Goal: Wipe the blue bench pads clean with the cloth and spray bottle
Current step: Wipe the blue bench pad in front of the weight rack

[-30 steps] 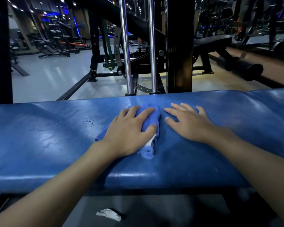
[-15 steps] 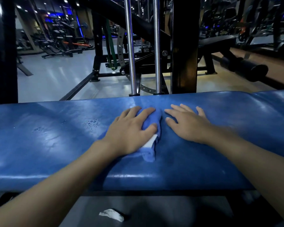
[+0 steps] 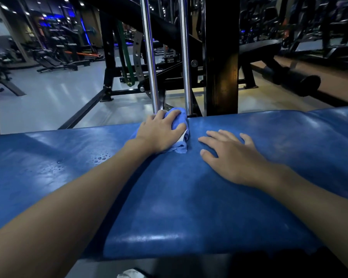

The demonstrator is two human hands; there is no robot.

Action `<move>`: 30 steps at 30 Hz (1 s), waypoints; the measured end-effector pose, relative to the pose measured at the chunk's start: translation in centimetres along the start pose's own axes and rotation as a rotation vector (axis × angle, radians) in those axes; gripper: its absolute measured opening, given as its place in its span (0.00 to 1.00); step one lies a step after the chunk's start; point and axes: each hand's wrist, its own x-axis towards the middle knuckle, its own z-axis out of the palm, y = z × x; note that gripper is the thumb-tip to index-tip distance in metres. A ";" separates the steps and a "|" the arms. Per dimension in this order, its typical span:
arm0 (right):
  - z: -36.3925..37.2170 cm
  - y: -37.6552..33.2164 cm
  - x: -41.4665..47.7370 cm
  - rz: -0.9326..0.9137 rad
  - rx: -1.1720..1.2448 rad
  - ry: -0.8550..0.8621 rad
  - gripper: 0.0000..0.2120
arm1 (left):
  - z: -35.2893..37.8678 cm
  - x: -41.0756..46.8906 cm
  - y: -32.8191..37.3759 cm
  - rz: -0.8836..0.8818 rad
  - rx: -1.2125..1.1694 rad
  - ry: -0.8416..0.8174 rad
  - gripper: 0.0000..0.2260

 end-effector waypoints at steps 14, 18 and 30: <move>-0.7 -0.8 -0.6 0.024 -0.072 -0.023 0.23 | -3.5 -19.5 2.5 0.146 0.124 -0.037 0.36; -1.1 -1.7 -0.2 -0.013 -0.028 0.033 0.21 | -3.7 -19.9 2.4 0.126 0.055 -0.054 0.35; 1.1 -3.2 0.8 -0.027 -0.028 0.000 0.22 | -1.9 -6.6 -1.4 0.080 -0.051 -0.053 0.31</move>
